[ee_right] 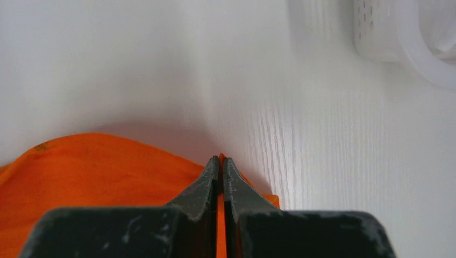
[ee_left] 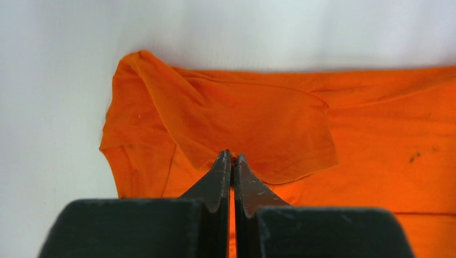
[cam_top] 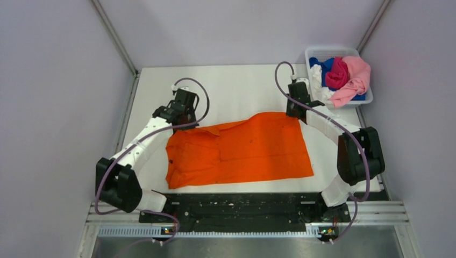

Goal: Fold and stack the t-shirts
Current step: Grab the side of the flattened tshirt furthest away from the robot with both arms, then fold the other side of the tshirt into a rectangle, then rotate the tshirt 90 degrees, then grab the bottom of the folded rectangular tshirt with both arms, then fold the folded rectangular tshirt in 1/3 of the way

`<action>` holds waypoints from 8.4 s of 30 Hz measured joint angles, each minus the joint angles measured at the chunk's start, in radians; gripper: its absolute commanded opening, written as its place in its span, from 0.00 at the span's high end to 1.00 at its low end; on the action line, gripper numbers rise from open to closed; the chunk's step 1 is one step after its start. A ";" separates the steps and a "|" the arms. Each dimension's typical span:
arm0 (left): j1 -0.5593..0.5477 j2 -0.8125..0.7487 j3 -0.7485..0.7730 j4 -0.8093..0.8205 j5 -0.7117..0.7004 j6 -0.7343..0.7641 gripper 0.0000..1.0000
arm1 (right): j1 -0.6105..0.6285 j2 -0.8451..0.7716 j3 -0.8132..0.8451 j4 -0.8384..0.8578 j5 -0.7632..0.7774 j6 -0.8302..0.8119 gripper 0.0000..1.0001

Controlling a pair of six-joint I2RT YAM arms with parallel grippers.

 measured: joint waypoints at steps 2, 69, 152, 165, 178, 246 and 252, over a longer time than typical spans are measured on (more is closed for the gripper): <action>-0.006 -0.057 -0.048 -0.004 0.002 -0.010 1.00 | 0.011 -0.037 -0.025 -0.007 0.003 0.000 1.00; 0.027 -0.119 -0.495 0.166 0.198 -0.476 0.05 | 0.176 -0.272 -0.529 0.307 -0.336 0.271 0.01; -0.106 -0.497 -0.825 0.328 0.566 -0.341 0.28 | 0.649 -0.481 -0.676 0.156 -0.290 0.670 0.44; -0.125 -0.415 -0.809 0.364 0.544 -0.333 0.49 | 0.652 -0.473 -0.719 0.218 -0.298 0.702 0.52; -0.127 -0.296 -0.767 0.407 0.520 -0.285 1.00 | 0.655 -0.425 -0.719 0.259 -0.327 0.715 0.78; -0.010 0.521 0.318 0.261 0.192 -0.127 0.11 | 0.117 0.113 -0.085 0.363 -0.328 0.409 0.47; 0.048 0.536 0.435 0.254 0.222 -0.120 0.01 | 0.057 0.128 -0.010 0.373 -0.396 0.397 0.02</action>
